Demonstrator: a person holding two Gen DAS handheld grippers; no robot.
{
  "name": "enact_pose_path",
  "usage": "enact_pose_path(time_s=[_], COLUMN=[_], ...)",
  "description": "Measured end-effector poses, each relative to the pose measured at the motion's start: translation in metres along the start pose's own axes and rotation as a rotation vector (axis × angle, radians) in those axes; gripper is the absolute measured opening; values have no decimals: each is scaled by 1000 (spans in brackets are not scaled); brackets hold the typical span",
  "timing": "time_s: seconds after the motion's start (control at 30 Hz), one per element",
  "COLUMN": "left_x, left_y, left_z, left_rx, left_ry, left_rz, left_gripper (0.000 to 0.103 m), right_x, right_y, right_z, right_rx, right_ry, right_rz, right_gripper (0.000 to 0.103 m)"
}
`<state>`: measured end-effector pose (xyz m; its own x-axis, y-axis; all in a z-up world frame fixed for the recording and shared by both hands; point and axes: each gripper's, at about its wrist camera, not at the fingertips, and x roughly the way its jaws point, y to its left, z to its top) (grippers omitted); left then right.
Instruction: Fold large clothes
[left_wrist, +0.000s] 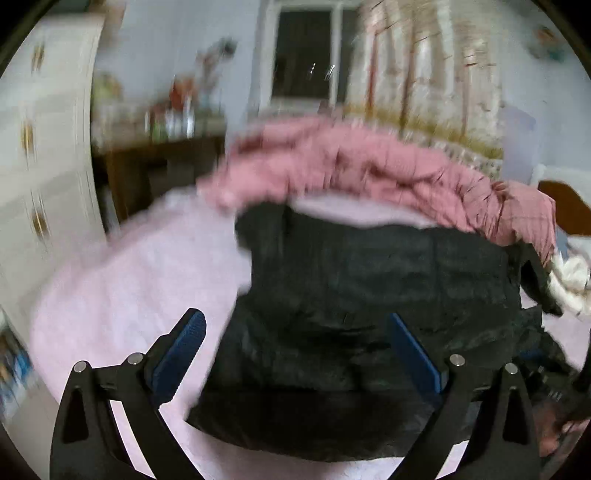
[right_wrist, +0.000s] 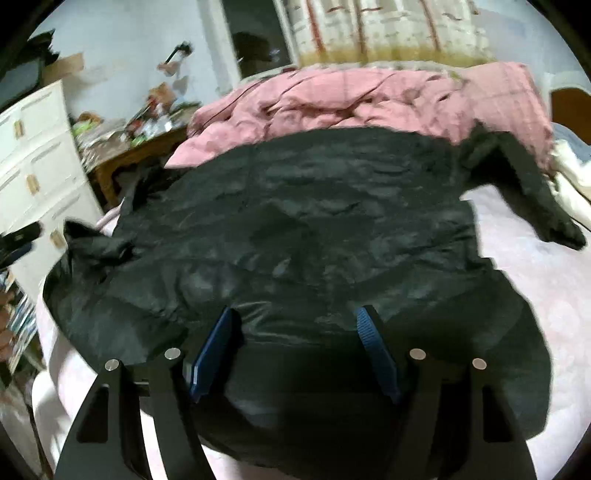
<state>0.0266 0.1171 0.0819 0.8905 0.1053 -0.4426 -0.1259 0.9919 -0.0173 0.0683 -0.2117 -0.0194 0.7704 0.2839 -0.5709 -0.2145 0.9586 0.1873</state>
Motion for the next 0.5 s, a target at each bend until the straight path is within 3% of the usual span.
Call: enact_pose_path(time_s=[0.07, 0.1, 0.17, 0.23, 0.33, 0.4, 0.5], left_x=[-14, -15, -7, 9, 34, 46, 55], left_y=[-16, -23, -35, -44, -67, -81, -92], left_z=[1, 0, -4, -13, -33, -45, -63], left_rx=[96, 132, 152, 138, 111, 112, 119], left_ry=[-88, -93, -46, 39, 157, 199, 224], left_rz=[10, 14, -29, -134, -236, -254, -222], left_gripper=[103, 103, 102, 97, 80, 80, 80], right_x=[-11, -18, -29, -36, -31, -21, -5], right_y=[-7, -7, -1, 11, 28, 36, 47], right_z=[2, 3, 3, 2, -3, -9, -20], right_rx=[23, 19, -19, -75, -129, -155, -230], right_ry=[-53, -83, -115, -131, -79, -13, 72], right_rz=[19, 39, 87, 151, 196, 222, 172], right_gripper=[72, 72, 72, 72, 72, 72, 72])
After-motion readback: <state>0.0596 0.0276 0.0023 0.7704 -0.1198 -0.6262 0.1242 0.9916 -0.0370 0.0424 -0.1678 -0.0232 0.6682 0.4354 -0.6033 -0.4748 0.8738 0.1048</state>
